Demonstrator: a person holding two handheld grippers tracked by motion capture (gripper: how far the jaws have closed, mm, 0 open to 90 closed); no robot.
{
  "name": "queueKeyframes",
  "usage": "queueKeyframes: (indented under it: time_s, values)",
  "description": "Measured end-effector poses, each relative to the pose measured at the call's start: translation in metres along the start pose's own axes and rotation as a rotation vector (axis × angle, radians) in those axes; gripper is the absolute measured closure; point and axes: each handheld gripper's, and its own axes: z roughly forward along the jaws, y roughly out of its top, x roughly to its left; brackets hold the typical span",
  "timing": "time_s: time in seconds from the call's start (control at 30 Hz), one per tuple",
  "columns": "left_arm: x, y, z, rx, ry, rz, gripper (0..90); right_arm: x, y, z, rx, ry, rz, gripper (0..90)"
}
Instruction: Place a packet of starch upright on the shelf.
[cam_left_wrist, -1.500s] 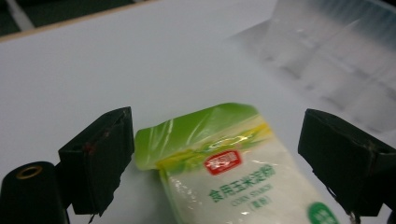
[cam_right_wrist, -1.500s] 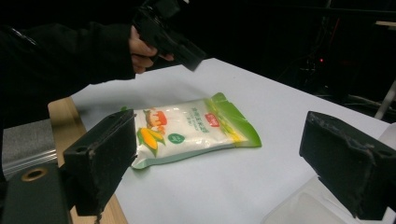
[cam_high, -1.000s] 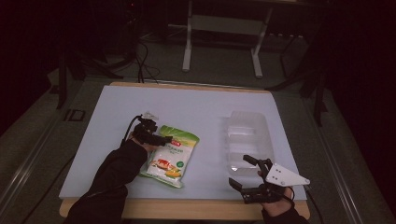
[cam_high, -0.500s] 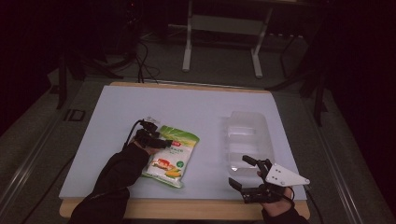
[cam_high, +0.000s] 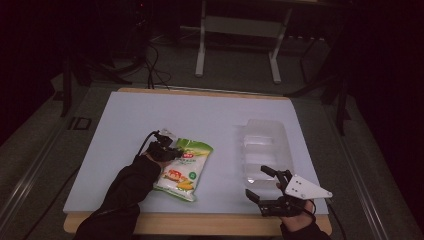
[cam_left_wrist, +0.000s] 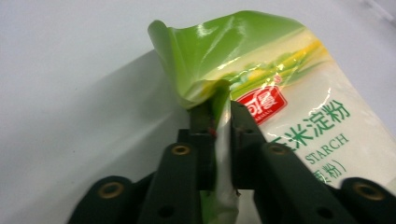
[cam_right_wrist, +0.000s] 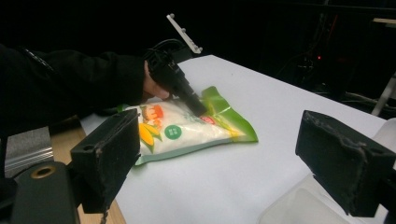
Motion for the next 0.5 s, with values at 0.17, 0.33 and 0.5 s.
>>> queueKeyframes:
  time_s: [0.17, 0.33, 0.5]
  values:
    - [-0.002, 0.003, -0.007, -0.012, 0.008, 0.007, 86.0, -0.002, 0.000, 0.000, -0.001, -0.006, 0.009, 13.6]
    - [-0.004, 0.004, -0.017, -0.049, -0.004, -0.002, 86.0, -0.003, 0.000, -0.001, 0.001, -0.015, 0.019, 13.5]
    - [-0.011, 0.007, -0.035, -0.097, -0.003, 0.031, 86.0, -0.004, 0.000, -0.001, -0.004, -0.035, 0.026, 13.5]
